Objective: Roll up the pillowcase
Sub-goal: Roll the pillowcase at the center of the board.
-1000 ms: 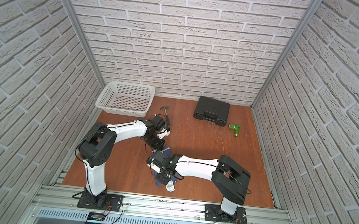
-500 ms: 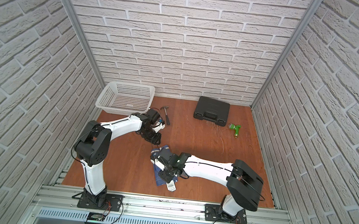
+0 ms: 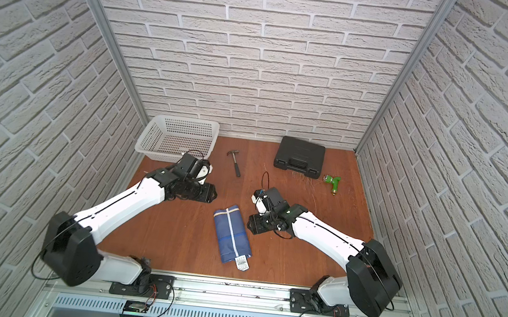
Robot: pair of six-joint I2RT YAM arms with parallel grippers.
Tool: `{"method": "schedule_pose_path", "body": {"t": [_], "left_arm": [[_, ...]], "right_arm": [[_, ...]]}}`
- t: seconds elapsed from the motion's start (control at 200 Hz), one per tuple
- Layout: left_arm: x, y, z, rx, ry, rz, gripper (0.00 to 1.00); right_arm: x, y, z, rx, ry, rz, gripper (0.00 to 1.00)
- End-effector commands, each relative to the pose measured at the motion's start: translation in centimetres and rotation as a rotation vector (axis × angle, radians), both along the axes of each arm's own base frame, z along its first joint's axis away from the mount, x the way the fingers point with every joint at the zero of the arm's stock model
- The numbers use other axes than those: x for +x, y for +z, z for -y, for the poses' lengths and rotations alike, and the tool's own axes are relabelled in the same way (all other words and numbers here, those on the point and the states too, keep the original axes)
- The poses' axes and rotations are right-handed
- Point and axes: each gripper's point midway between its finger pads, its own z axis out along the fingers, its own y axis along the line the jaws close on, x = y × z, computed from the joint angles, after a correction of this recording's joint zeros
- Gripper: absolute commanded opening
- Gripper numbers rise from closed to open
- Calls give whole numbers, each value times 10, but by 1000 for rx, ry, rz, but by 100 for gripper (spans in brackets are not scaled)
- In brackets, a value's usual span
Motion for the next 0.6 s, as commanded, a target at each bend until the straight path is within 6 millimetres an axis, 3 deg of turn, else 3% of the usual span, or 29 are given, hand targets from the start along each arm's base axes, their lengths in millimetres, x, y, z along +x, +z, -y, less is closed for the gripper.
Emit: {"method": "schedule_pose_path", "body": {"t": [0.0,0.21,0.595], "left_arm": [[-14,-13,2,-76,160,-19,64],[-51,-54,29,-203,242,-100,70],[-64,-92,50,-469,346,-137,78]], "right_arm": [[4,0,-17,110,-26,-58,59],[11,-18,-33,154,-50,-148,56],[10,-50,-38,128,-56,-233,44]]}}
